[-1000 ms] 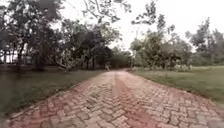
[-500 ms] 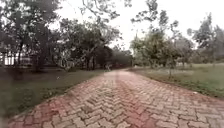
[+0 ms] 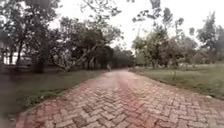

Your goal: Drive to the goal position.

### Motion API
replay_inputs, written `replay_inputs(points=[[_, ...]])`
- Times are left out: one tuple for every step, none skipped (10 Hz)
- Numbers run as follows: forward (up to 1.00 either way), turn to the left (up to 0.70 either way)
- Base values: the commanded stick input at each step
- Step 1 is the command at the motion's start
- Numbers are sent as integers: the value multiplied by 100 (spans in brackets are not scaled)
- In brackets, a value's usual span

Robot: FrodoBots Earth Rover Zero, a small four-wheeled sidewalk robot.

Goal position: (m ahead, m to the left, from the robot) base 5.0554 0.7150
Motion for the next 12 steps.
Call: replay_inputs(points=[[70,1],[70,1],[70,1],[70,1],[70,1],[70,1],[70,1],[70,1],[70,1],[70,-9],[70,-22],[70,-32]])
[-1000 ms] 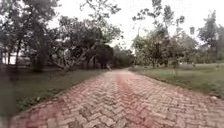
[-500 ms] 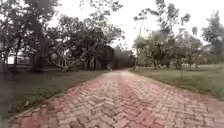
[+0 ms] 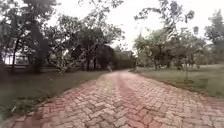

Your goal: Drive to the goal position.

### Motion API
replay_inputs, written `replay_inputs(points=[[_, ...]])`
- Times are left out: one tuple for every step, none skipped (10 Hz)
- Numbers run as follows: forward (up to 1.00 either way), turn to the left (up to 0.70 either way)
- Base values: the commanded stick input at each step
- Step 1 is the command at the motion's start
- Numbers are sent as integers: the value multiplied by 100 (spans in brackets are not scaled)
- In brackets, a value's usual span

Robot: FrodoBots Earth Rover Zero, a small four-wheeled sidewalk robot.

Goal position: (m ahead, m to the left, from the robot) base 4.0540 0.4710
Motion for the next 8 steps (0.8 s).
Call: replay_inputs(points=[[70,-17],[70,-2],[70,1],[70,1],[70,1],[70,1],[70,1],[70,1]])
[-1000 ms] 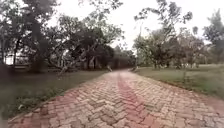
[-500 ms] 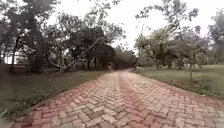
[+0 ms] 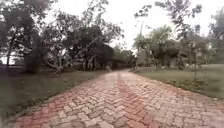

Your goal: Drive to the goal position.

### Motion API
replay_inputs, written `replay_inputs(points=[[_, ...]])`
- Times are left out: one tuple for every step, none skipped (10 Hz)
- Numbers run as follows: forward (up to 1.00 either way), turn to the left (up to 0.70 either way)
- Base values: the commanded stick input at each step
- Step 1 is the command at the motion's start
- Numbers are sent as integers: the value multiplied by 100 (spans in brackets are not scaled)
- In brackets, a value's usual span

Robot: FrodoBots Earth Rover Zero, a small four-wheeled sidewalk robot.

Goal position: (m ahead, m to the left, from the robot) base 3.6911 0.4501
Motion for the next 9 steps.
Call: replay_inputs(points=[[70,1],[70,1],[70,1],[70,1],[70,1],[70,1],[70,1],[70,1],[70,1]])
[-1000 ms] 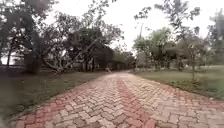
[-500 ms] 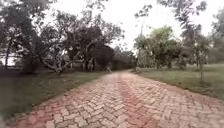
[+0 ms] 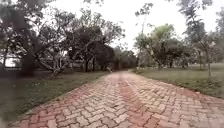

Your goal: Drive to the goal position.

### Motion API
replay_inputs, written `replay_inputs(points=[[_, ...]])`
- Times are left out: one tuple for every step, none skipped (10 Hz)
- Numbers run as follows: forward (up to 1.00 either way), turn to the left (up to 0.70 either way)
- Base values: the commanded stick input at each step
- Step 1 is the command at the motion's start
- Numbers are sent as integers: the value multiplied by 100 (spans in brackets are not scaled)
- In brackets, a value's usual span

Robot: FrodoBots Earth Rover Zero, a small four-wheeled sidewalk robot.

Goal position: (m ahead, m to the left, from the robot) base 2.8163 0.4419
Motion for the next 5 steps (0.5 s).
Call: replay_inputs(points=[[70,1],[70,1],[70,1],[70,1],[70,1]])
